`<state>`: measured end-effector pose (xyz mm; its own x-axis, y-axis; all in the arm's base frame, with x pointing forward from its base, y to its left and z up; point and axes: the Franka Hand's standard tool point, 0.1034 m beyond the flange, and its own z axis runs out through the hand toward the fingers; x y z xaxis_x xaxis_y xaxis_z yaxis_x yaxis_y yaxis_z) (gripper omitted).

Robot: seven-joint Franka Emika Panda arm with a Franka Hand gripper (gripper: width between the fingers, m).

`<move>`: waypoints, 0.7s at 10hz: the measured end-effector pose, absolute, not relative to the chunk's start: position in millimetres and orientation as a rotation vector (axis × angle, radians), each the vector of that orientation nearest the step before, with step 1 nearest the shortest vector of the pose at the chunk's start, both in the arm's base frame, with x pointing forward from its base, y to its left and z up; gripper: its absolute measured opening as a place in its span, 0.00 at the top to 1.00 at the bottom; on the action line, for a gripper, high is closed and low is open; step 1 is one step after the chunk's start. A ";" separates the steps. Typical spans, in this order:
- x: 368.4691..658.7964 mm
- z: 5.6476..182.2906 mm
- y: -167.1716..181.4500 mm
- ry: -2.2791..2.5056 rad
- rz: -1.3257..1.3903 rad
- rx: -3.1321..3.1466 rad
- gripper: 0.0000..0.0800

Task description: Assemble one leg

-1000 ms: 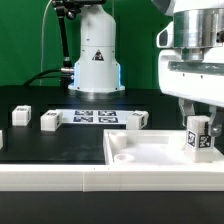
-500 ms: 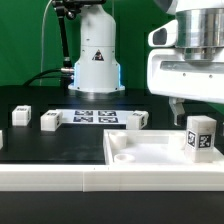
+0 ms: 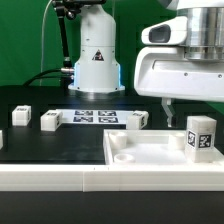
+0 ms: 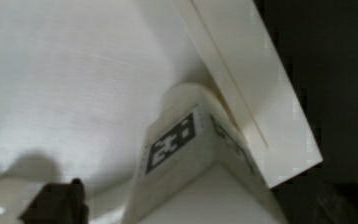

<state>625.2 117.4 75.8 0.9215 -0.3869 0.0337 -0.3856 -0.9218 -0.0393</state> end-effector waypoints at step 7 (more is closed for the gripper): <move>624.9 68.3 105.4 0.088 -0.222 -3.112 0.19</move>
Offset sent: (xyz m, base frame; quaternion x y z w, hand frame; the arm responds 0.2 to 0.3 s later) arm -0.0028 0.0017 0.0031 0.0171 0.0148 -0.1808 0.9833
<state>624.9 105.4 68.3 0.9883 -0.0575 0.1412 -0.0546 -0.9982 -0.0245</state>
